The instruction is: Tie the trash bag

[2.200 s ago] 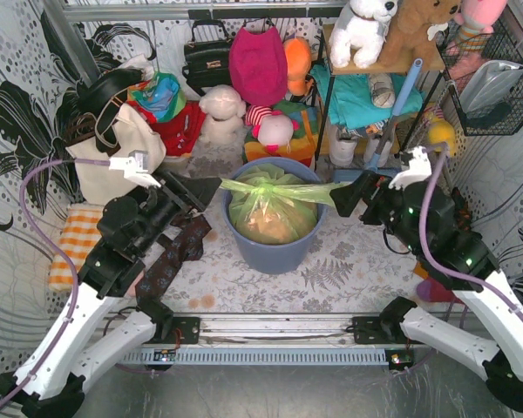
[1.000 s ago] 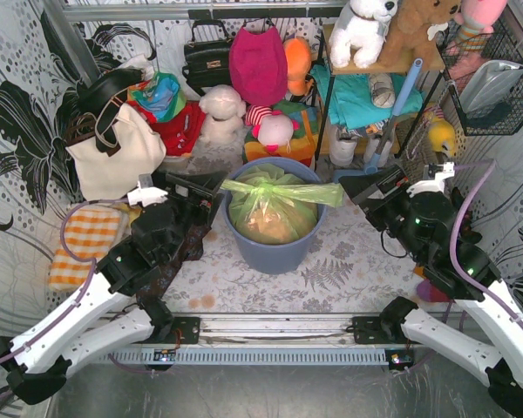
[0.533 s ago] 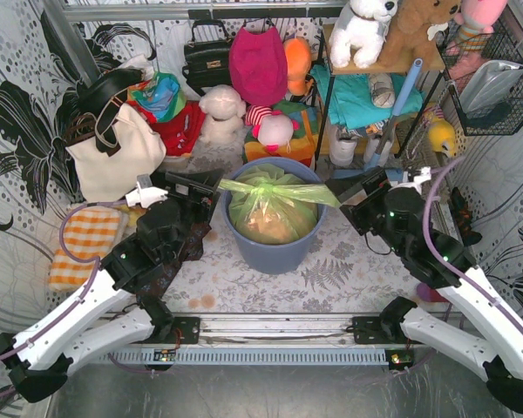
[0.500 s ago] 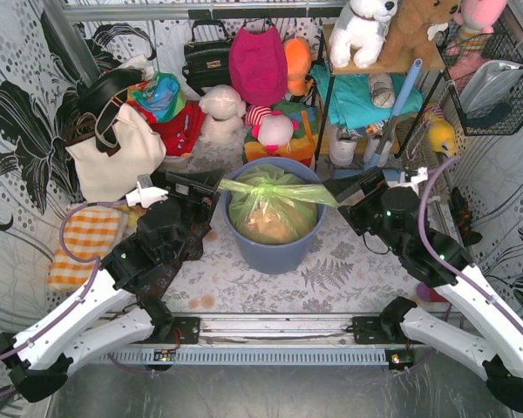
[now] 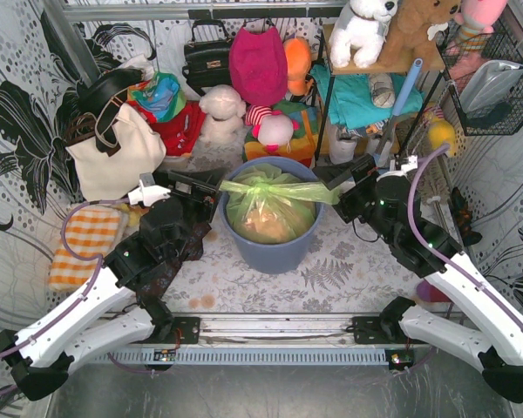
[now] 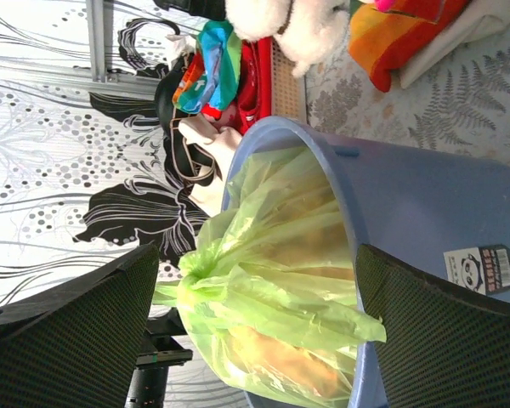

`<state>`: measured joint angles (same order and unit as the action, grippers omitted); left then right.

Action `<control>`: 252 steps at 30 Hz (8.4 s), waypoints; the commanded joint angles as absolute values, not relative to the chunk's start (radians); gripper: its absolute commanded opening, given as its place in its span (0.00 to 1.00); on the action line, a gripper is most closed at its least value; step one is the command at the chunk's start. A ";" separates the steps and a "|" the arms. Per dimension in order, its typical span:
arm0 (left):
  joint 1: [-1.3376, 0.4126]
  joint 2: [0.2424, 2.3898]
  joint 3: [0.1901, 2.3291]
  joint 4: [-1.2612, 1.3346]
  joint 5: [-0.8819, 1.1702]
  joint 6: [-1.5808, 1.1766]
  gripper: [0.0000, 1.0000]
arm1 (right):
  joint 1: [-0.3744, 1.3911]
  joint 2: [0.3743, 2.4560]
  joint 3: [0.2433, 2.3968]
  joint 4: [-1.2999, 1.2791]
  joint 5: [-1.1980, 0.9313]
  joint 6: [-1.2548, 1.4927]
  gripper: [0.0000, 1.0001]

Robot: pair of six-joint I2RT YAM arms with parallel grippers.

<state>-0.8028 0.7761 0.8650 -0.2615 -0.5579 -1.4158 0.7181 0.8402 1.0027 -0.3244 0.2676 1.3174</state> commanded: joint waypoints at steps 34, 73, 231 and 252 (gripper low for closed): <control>-0.805 0.817 0.882 -0.121 -0.623 -1.288 0.63 | 0.719 0.924 1.066 -0.252 0.249 1.223 0.28; -0.807 1.119 1.348 -0.277 -0.256 0.111 0.00 | 0.998 1.337 1.596 -0.325 0.815 -0.268 0.00; -0.805 0.992 1.172 -0.414 -0.445 0.003 0.00 | 0.890 1.425 1.855 -1.148 1.037 0.242 0.00; -0.805 1.017 1.180 -0.410 -0.450 -0.031 0.00 | 0.815 1.060 1.706 -0.852 0.308 0.051 0.84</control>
<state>-0.8108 1.0164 1.1477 -0.4606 -0.4526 -0.0311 0.8173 1.1065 1.7401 -0.9527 0.5426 0.1482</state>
